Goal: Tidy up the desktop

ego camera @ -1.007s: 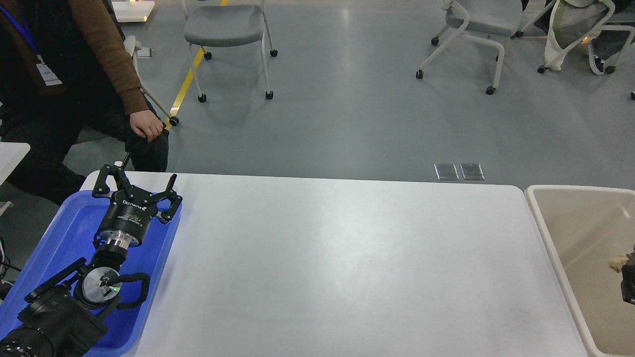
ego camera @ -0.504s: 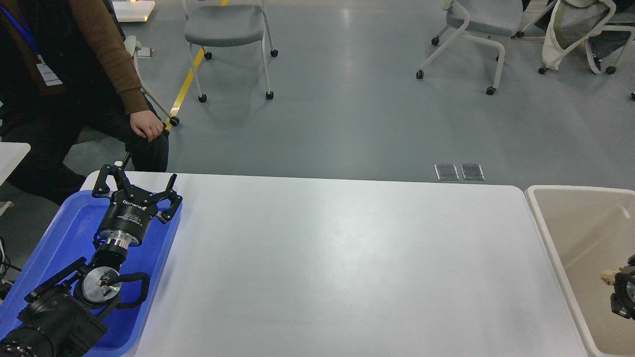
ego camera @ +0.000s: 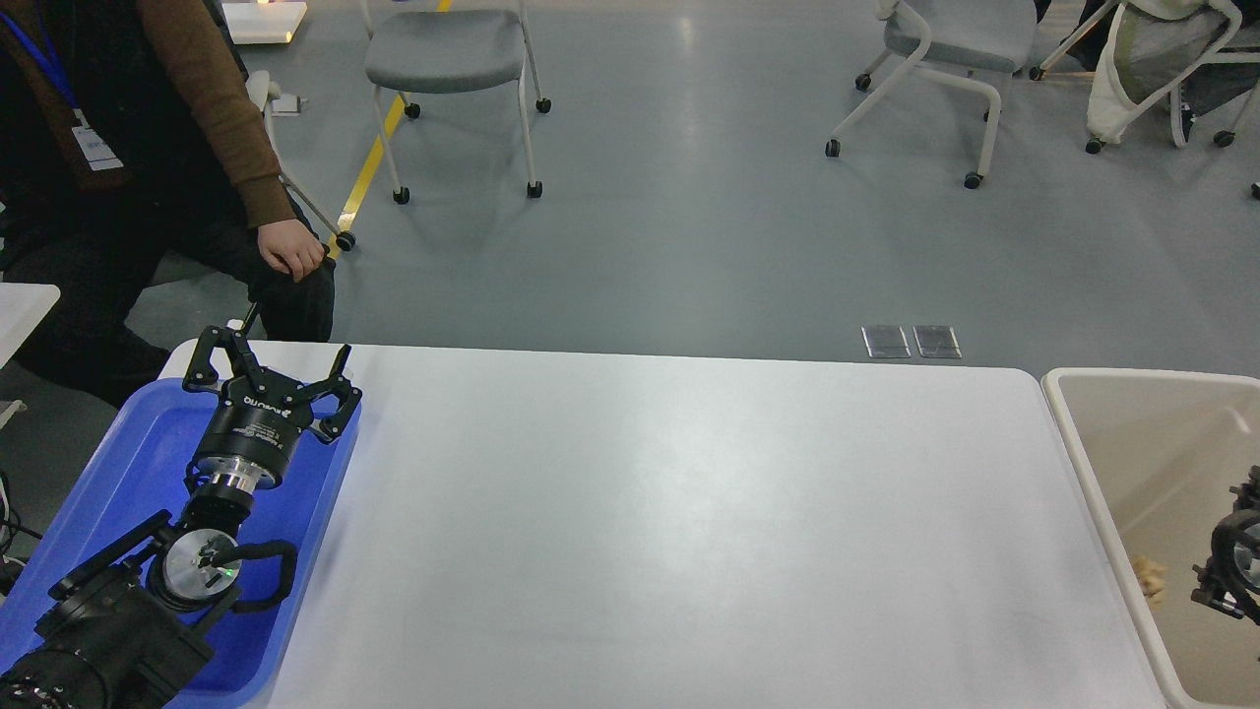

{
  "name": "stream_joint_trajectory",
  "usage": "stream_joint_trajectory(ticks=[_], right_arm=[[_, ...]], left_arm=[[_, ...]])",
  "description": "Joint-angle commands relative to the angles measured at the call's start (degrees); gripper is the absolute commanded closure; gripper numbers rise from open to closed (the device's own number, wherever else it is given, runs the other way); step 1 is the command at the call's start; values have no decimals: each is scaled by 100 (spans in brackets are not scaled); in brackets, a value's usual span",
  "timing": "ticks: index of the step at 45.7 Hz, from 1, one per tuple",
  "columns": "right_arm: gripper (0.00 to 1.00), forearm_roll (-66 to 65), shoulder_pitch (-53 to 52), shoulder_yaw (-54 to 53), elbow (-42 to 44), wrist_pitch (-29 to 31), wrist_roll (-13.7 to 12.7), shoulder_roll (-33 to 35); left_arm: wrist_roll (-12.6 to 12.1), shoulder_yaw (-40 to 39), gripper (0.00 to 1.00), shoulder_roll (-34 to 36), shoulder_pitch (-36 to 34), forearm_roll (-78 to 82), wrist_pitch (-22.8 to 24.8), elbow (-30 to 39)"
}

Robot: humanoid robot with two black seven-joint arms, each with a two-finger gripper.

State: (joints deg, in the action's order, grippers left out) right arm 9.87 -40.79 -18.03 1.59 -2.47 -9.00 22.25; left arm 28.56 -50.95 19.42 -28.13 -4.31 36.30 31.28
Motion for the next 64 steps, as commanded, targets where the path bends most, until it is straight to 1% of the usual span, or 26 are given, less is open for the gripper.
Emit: stream_joint_trajectory(ticks=[1, 5, 9, 12, 14, 18, 21, 26, 32, 35, 40, 44, 49, 58, 64], right_arm=[[0, -47, -183, 36, -97, 19, 13, 34], [0, -47, -385, 28, -115, 36, 48, 95], [0, -29, -553, -60, -395, 273, 197, 324], [0, 24, -632, -87, -755, 484, 390, 517], [0, 33, -685, -192, -1001, 598, 566, 649], [0, 33, -738, -753, -1563, 809, 891, 877], [0, 33, -729, -1289, -2047, 1064, 988, 1071], [0, 33, -720, -2019, -2715, 1302, 997, 1203], [0, 41, -694, -2617, -3462, 1460, 988, 1203], [0, 41, -641, -2828, -3953, 1609, 988, 1168], [0, 50, -536, -2908, -4771, 1662, 988, 1080], [0, 50, -509, -2943, -5246, 1741, 988, 966], [0, 33, -518, -3013, -5476, 1803, 988, 668], [0, -20, -500, -2917, -5476, 1829, 988, 175], [0, -38, -290, -2917, -5467, 1838, 988, -88]], left_arm=[[0, 15, 0, 0, -8, 0, 0, -8], [0, 23, 0, -9, -8, 0, 0, 1], [0, 24, 0, 0, -8, 0, 0, 1], [0, 24, 0, 0, -8, 0, 0, 1], [0, 24, 0, -9, -8, 0, 0, 1], [0, 24, 0, 0, -8, 0, 0, 1], [0, 24, 0, 0, -8, 0, 0, 1], [0, 24, 0, 0, -8, 0, 0, 1], [0, 24, 0, -9, -8, 0, 0, 1], [0, 24, 0, -9, -8, 0, 0, 1], [0, 32, 0, 0, -8, 0, 0, 1], [0, 32, 0, -9, -8, -9, 0, 1], [0, 32, 0, 0, -8, -9, 0, 1], [0, 32, 0, -9, -8, 0, 0, 1], [0, 32, 0, -9, -8, 0, 0, 1]])
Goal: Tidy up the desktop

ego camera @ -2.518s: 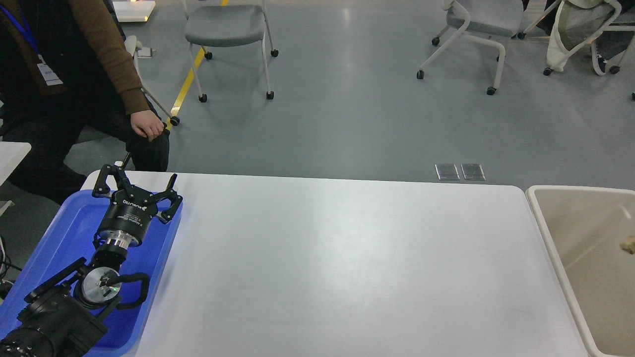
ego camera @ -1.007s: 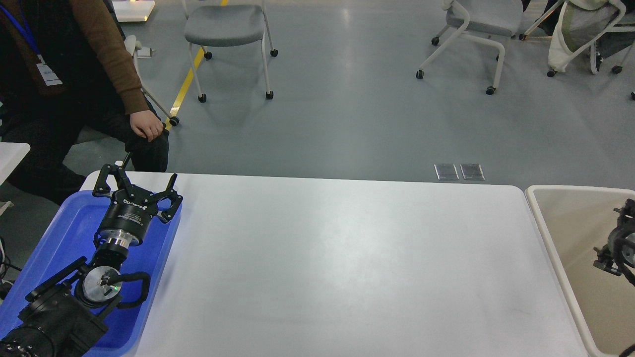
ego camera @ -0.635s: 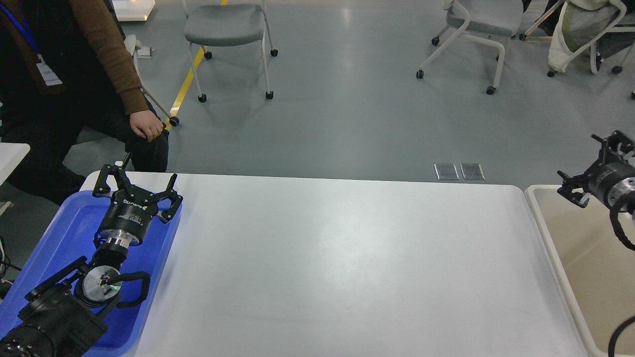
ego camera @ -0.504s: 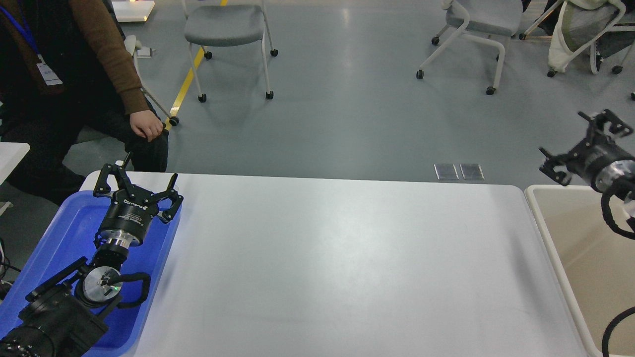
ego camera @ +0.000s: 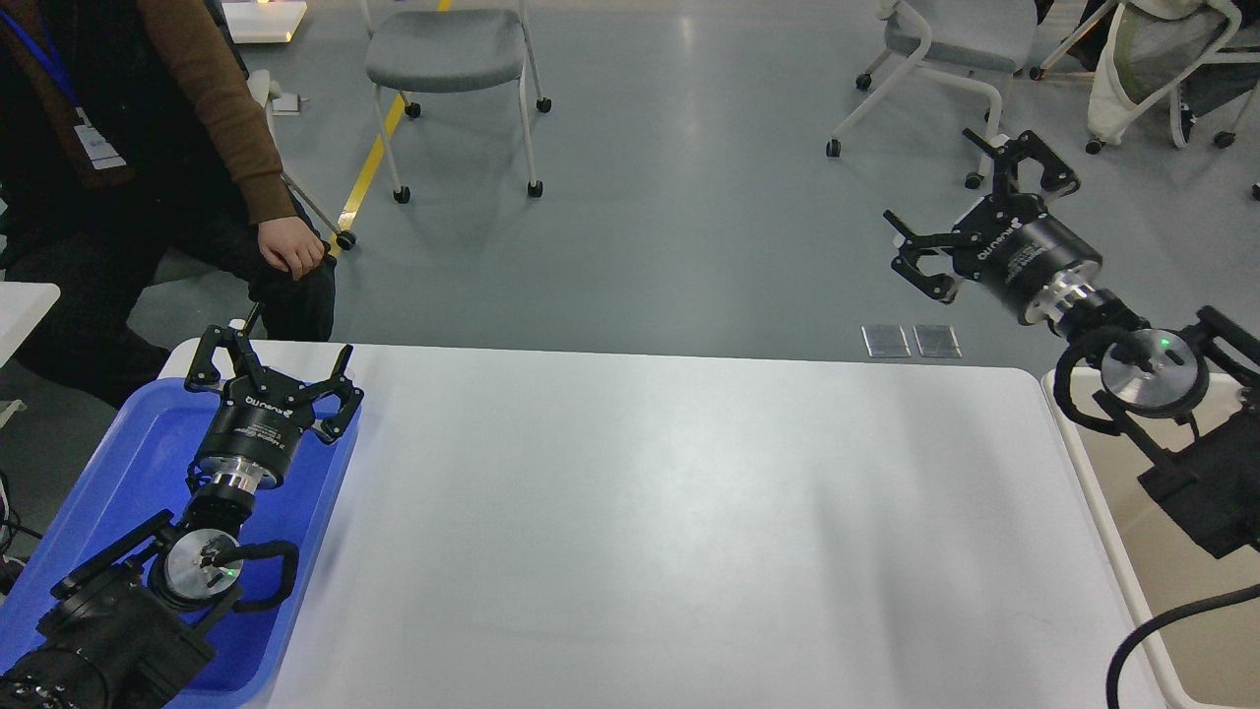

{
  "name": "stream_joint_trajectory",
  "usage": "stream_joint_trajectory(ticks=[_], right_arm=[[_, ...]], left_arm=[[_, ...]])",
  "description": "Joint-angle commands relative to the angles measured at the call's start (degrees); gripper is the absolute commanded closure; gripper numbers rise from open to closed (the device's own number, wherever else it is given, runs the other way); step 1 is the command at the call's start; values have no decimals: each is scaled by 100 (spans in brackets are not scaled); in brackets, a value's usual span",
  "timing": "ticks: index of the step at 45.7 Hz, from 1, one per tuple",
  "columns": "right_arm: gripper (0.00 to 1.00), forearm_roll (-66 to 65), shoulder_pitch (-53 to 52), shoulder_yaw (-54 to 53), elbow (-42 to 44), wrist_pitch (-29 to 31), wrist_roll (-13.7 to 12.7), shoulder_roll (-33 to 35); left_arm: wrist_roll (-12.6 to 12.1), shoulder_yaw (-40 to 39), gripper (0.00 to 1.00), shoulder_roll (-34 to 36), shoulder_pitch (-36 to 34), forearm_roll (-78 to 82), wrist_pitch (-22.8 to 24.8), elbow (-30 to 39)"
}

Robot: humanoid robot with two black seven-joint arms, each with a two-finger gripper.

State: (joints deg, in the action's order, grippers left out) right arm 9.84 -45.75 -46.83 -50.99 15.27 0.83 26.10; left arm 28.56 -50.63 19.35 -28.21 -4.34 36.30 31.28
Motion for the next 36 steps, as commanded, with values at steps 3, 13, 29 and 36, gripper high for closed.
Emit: stream_joint_trajectory(ticks=[3, 13, 29, 36], right_arm=[[0, -35, 321, -28, -209, 72, 5, -597], [0, -44, 707, -45, -192, 152, 14, -940], [0, -44, 1068, -45, 72, 152, 14, -1186], [0, -52, 1165, -54, 177, 222, 5, -1248]], left_arm=[[0, 1, 0, -2, 0, -6, 0, 0], [0, 1, 0, -2, 0, 3, 0, 0], [0, 1, 0, -2, 0, -6, 0, 0], [0, 1, 0, -2, -9, -6, 0, 0]])
